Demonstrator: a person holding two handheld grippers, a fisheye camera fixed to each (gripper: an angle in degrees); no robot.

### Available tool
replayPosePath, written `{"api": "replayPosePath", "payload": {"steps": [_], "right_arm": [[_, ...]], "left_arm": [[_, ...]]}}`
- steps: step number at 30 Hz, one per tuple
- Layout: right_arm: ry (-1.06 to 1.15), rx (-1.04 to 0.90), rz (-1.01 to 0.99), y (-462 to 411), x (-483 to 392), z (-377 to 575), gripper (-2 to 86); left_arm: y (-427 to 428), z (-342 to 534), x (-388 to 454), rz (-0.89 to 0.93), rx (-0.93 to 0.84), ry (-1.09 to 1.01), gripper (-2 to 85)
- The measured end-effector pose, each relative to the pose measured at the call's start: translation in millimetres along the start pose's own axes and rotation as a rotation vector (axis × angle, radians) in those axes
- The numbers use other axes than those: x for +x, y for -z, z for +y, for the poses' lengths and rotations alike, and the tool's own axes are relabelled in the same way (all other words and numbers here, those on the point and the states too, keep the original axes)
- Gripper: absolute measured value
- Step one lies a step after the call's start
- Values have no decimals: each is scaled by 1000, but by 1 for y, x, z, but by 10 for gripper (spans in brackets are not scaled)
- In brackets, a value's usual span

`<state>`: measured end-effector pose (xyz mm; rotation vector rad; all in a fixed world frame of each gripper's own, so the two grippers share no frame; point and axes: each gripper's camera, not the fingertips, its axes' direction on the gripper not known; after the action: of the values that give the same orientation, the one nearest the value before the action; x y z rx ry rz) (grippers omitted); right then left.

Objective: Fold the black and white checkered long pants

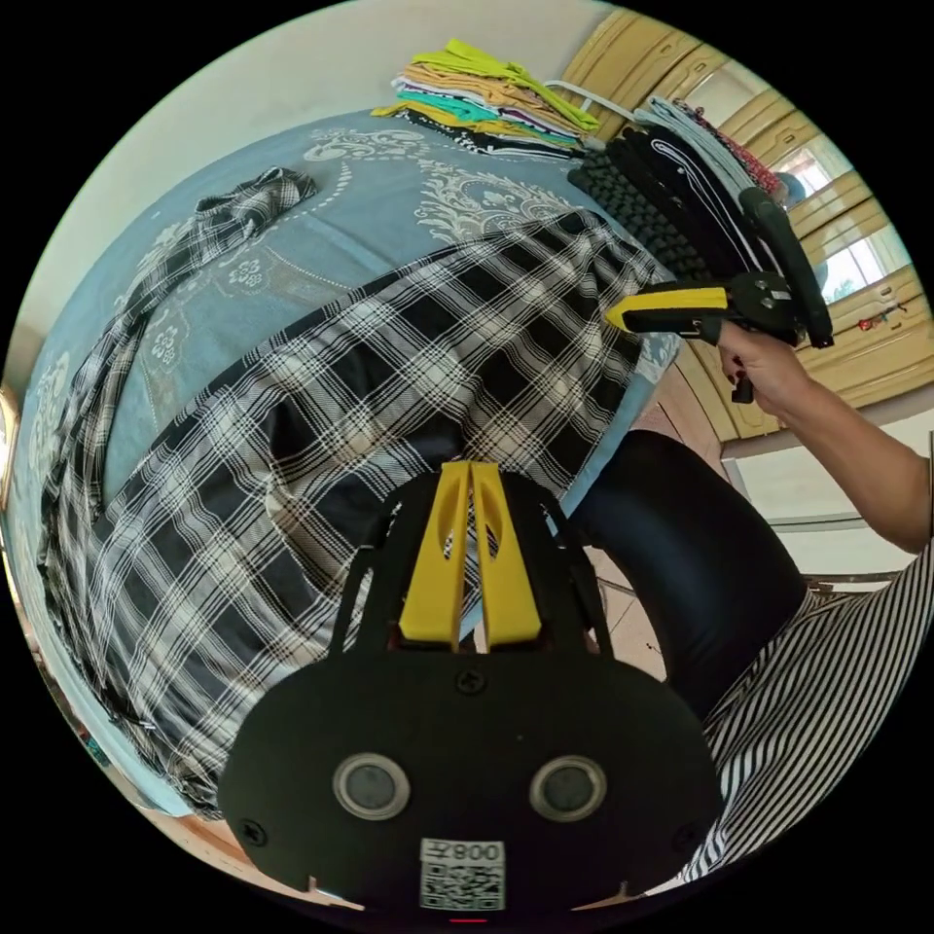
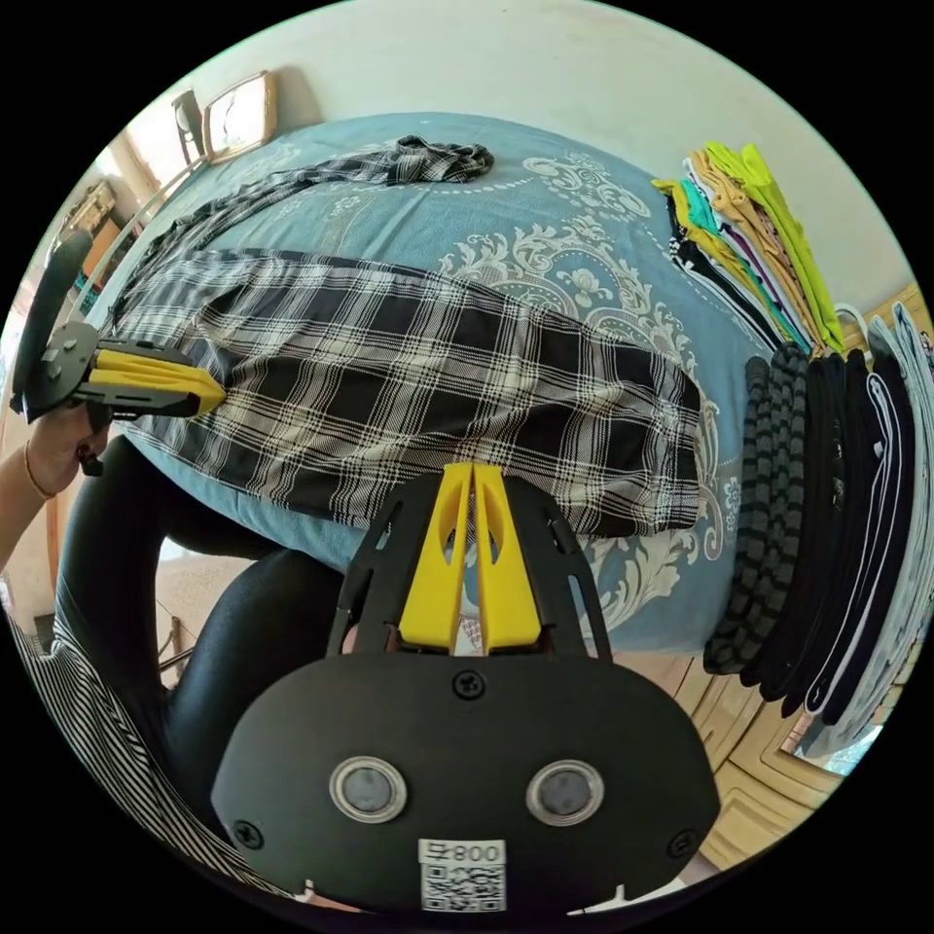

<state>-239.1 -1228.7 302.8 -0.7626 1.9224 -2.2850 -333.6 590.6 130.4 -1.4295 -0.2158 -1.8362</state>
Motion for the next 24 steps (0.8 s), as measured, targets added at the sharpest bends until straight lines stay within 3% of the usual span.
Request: {"api": "replayPosePath", "payload": {"steps": [3, 6, 9, 16, 24], "right_arm": [[-46, -49, -73, 7, 4, -23, 5], [-110, 86, -143, 33, 12, -47, 11], [-81, 202, -253, 45, 16, -91, 27], [143, 315, -231, 28, -2, -277, 58], [370, 229, -113, -17, -33, -413, 61]], "left_arm": [[8, 19, -24, 71, 53, 25, 2], [32, 39, -58, 102, 226, 69, 3], [39, 41, -97, 29, 287, 89, 6], [19, 16, -188, -130, 296, 92, 24], [-17, 0, -250, -342, 211, -20, 44]]}}
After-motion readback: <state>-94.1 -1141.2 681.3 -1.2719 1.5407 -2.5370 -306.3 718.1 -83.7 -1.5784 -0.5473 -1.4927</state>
